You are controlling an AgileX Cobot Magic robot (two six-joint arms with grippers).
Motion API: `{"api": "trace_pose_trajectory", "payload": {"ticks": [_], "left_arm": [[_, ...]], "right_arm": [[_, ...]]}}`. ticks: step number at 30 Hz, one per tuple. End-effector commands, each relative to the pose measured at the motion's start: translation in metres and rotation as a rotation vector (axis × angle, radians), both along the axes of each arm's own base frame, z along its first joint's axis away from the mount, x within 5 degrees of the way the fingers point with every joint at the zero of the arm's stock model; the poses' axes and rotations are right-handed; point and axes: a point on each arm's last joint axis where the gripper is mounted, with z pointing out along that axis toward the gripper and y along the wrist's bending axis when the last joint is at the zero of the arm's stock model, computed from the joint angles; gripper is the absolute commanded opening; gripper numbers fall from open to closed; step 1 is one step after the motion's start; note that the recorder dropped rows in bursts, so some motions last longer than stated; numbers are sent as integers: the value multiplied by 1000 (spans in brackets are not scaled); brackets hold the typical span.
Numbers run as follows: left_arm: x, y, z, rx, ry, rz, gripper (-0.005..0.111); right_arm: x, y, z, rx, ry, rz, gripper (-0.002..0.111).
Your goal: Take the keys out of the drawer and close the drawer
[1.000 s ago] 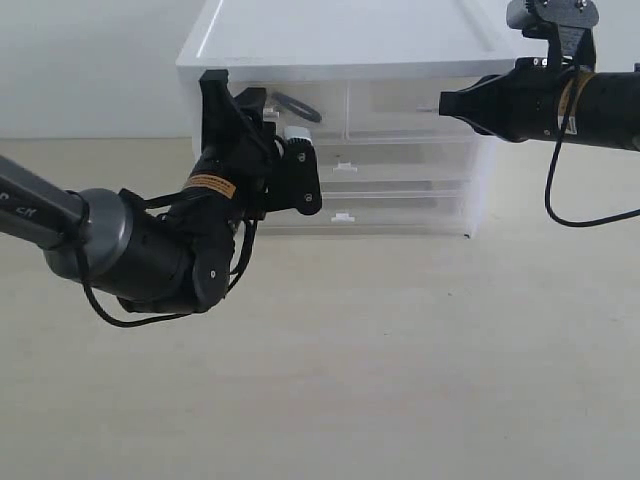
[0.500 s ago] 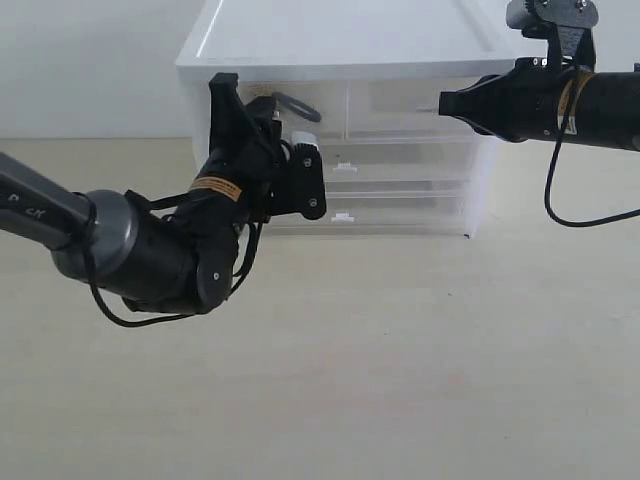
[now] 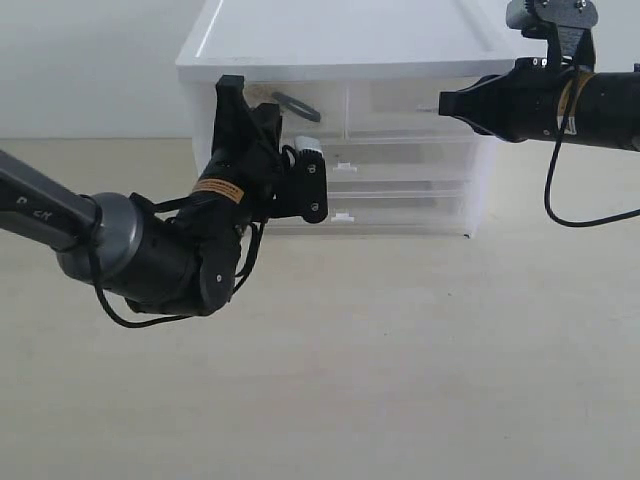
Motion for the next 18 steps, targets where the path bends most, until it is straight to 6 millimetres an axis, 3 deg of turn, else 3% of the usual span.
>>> {"api": "trace_pose_trajectory", "payload": {"ticks": [1, 12, 18], "left_arm": [[5, 10, 6, -52, -38, 92, 4], [-12, -8, 0, -14, -15, 53, 4], [-24, -4, -9, 9, 25, 55, 4]], "right_arm": [[5, -5, 4, 32, -4, -49, 0], [5, -5, 4, 32, -4, -49, 0], [5, -5, 4, 32, -4, -49, 0]]}}
